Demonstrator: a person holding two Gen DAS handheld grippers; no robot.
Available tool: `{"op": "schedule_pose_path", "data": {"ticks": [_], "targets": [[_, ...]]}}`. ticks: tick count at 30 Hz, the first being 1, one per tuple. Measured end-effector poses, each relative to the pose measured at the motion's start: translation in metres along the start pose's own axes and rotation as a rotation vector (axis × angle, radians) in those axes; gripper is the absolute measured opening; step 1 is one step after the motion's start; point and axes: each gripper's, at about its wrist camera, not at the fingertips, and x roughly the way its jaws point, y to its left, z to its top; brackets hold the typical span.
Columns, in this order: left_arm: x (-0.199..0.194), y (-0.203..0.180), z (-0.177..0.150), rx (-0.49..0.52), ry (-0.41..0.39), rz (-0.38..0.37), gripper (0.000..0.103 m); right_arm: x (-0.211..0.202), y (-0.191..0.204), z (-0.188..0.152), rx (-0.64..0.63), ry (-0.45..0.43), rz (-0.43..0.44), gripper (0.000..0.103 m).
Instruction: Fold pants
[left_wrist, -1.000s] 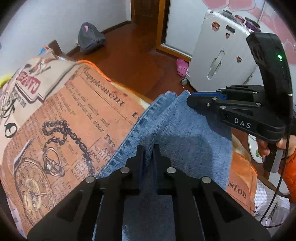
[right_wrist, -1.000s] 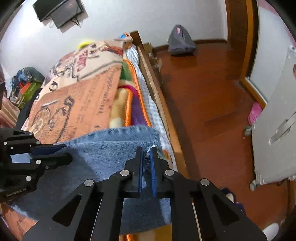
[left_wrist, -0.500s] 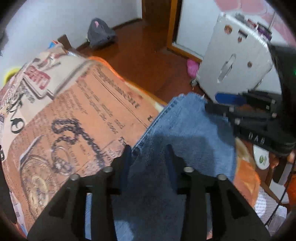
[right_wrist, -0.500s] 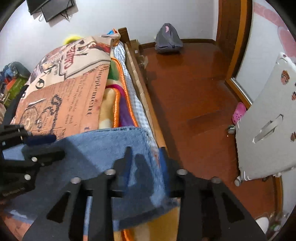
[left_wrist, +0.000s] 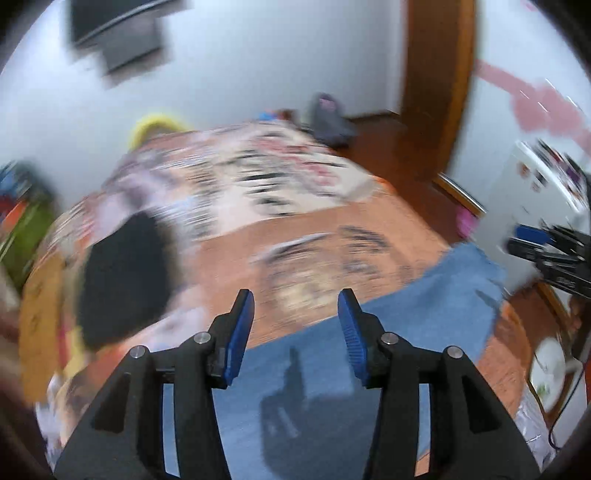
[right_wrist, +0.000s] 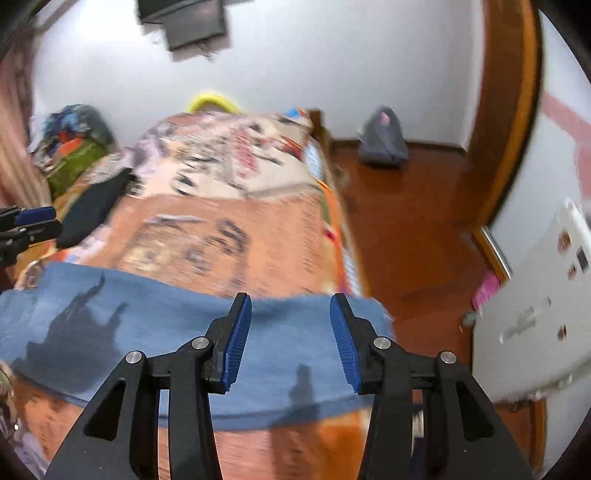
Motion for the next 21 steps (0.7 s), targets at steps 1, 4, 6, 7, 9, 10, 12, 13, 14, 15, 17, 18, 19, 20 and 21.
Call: {"op": "schedule_pose_path", "data": {"ticks": [1,4,6,7,9,10,12,13,14,15,17,18,19,20,21], "targets": [[-0.02,0.033,-0.012,-0.052,-0.013,0.038,0.048,-0.006,0.017,0.006,-0.018,-0.021,0.025,0.043],[-0.062,0.101,-0.047,-0.157,-0.034,0.11,0.054,-0.015,0.061,0.019,-0.058,-0.067,0.082,0.046],[-0.086,0.145,-0.074,-0.216,-0.038,0.159,0.058,-0.017,0.099,0.027,-0.095,-0.088,0.137,0.046],[-0.097,0.165,-0.087,-0.237,-0.034,0.178,0.059,-0.017,0.113,0.027,-0.111,-0.092,0.155,0.046],[-0.113,0.199,-0.115,-0.27,-0.021,0.214,0.062,-0.013,0.147,0.032,-0.155,-0.096,0.188,0.049],[-0.121,0.217,-0.13,-0.282,-0.014,0.228,0.064,-0.008,0.168,0.034,-0.184,-0.097,0.203,0.054],[-0.131,0.247,-0.159,-0.308,-0.007,0.248,0.069,0.003,0.207,0.037,-0.237,-0.096,0.225,0.063],[-0.134,0.259,-0.171,-0.321,-0.006,0.255,0.07,0.009,0.219,0.037,-0.256,-0.094,0.232,0.065],[-0.136,0.273,-0.185,-0.34,-0.001,0.259,0.071,0.016,0.235,0.039,-0.278,-0.085,0.242,0.066],[-0.138,0.282,-0.196,-0.355,0.005,0.263,0.072,0.027,0.255,0.04,-0.301,-0.062,0.263,0.066],[-0.139,0.303,-0.218,-0.389,0.025,0.271,0.072,0.04,0.28,0.039,-0.322,-0.022,0.287,0.066],[-0.137,0.313,-0.229,-0.409,0.038,0.275,0.072,0.052,0.295,0.039,-0.334,0.004,0.299,0.066],[-0.135,0.323,-0.24,-0.432,0.049,0.28,0.072,0.058,0.305,0.039,-0.342,0.02,0.307,0.066],[-0.132,0.334,-0.25,-0.452,0.058,0.285,0.072,0.066,0.314,0.038,-0.348,0.04,0.316,0.066],[-0.129,0.34,-0.259,-0.465,0.066,0.287,0.072,0.079,0.324,0.038,-0.352,0.067,0.323,0.066]]}}
